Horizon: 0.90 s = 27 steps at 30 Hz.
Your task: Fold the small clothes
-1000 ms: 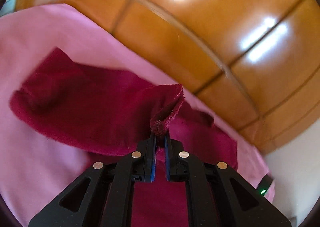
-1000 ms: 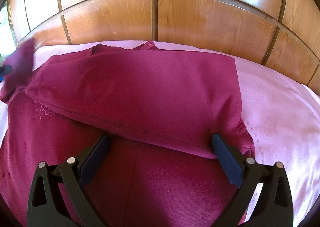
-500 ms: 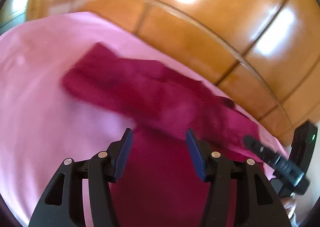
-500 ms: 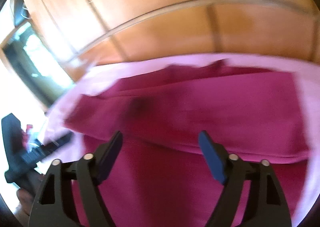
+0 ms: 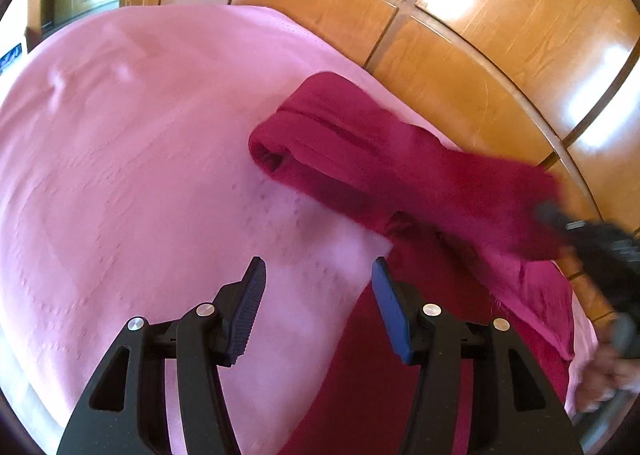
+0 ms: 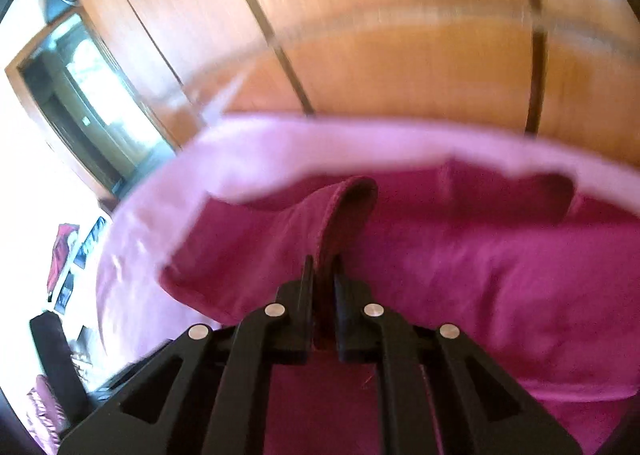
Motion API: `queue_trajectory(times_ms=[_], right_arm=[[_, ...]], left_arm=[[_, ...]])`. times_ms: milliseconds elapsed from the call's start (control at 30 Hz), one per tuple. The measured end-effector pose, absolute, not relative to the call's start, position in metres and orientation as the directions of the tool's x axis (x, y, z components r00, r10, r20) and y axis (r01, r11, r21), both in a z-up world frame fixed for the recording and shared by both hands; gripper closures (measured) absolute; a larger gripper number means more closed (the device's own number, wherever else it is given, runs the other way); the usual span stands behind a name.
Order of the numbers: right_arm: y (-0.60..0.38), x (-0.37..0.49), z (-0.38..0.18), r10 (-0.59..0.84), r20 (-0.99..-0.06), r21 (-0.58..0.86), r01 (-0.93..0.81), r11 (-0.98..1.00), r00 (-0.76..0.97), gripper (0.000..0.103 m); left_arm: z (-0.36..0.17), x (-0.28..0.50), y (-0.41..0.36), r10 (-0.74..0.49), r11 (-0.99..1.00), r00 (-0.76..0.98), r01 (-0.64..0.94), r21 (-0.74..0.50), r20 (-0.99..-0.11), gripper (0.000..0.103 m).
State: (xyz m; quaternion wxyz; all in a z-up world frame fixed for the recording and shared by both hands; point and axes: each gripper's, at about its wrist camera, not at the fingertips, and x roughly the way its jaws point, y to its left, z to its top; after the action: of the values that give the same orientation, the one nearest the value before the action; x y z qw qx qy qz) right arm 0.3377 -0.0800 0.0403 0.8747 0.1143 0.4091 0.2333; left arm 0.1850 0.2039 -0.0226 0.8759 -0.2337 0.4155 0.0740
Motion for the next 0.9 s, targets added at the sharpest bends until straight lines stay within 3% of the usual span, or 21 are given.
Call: queue_trajectory(times_ms=[300,367,433,500,600,767,900], right_arm=[[-0.164,0.315,0.084,0.419,-0.569,0.333,-0.267,0.904,0.707,0.096],[-0.189,0.312,0.078,0.382,-0.571,0.331,-0.222,0.917,0.727,0.096],[-0.211,0.308,0.066,0.356,-0.583,0.344,-0.175,0.922,0.730,0.096],[-0.238,0.302,0.043,0.321,-0.617,0.358,-0.107,0.927,0.718,0.096],[-0.261,0.296,0.009,0.273,-0.672,0.357,-0.023,0.934,0.688,0.096],[-0.284,0.299,-0.044,0.249,-0.746,0.385,0.095,0.918,0.618,0.096],[-0.295,0.295,-0.056,0.290,-0.728,0.445,0.105,0.889,0.622,0.094]], left_arm=[[-0.031,0.236,0.183,0.044,0.911,0.592,-0.354,-0.211,-0.804,0.052],[-0.034,0.241,0.182,0.038,0.911,0.588,-0.352,-0.213,-0.808,0.062],[-0.033,0.241,0.177,0.030,0.922,0.599,-0.326,-0.210,-0.800,0.080],[-0.031,0.238,0.167,0.024,0.940,0.611,-0.284,-0.191,-0.791,0.092],[-0.029,0.231,0.152,0.042,0.960,0.627,-0.241,-0.142,-0.778,0.100],[-0.036,0.226,0.150,0.041,0.969,0.613,-0.215,-0.118,-0.789,0.100],[-0.026,0.211,0.158,-0.007,0.968,0.613,-0.194,-0.159,-0.790,0.099]])
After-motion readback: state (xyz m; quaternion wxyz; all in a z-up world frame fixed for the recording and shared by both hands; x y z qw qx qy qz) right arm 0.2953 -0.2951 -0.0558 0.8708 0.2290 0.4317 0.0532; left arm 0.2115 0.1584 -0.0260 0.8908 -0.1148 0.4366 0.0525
